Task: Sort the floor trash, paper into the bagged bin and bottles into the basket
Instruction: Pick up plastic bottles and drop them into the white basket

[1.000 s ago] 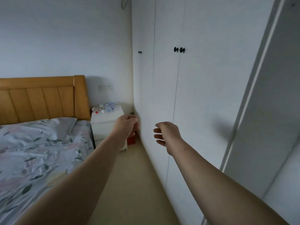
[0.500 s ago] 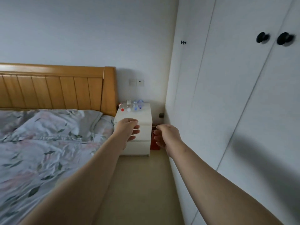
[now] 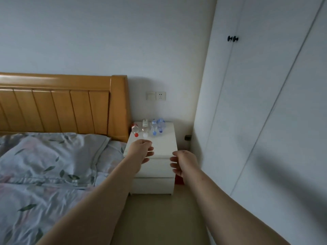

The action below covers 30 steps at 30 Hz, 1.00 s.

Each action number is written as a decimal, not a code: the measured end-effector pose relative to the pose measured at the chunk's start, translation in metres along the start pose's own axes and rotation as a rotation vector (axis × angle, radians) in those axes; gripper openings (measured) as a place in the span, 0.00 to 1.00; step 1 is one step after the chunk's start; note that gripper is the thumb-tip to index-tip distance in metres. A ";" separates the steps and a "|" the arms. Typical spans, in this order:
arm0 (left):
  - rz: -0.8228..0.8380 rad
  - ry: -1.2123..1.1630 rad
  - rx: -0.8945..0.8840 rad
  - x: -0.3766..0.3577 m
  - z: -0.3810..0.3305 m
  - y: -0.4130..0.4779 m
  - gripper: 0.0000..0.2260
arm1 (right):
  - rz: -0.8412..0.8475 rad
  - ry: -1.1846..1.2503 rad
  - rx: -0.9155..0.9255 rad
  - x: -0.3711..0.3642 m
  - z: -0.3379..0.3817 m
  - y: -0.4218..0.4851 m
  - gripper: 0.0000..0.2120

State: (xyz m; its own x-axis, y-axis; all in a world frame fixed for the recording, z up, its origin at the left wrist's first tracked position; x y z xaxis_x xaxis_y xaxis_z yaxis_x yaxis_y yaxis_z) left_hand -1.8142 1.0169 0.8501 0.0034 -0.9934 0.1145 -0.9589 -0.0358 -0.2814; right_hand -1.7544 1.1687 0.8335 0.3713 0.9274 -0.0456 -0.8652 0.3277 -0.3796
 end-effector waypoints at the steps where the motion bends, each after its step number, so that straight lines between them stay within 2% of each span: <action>1: 0.014 0.015 0.020 -0.006 -0.002 0.023 0.05 | -0.004 0.009 -0.027 -0.004 0.002 0.024 0.03; 4: 0.009 0.025 0.057 -0.011 -0.001 0.069 0.04 | -0.010 0.038 -0.088 -0.016 0.004 0.072 0.05; 12: -0.145 -0.011 0.151 -0.012 0.001 0.216 0.04 | 0.110 0.037 -0.247 -0.070 0.014 0.224 0.04; 21: -0.278 -0.038 0.304 -0.023 0.001 0.349 0.02 | 0.149 -0.139 -0.360 -0.110 0.038 0.377 0.04; 30: -0.301 -0.016 0.421 -0.003 0.003 0.487 0.02 | 0.130 -0.139 -0.444 -0.178 0.041 0.489 0.05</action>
State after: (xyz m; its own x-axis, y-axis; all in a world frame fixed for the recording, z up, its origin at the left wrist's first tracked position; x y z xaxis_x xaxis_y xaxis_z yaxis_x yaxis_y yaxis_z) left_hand -2.2803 1.0019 0.7102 0.2687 -0.9339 0.2360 -0.7173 -0.3575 -0.5980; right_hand -2.2569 1.1715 0.6935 0.1950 0.9808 -0.0064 -0.6628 0.1270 -0.7380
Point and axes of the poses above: each hand's wrist, its own y-axis towards the middle knuckle, its own x-axis out of the back of the hand, z = x × y, the point moved 5 cm from there along y, towards the middle knuckle
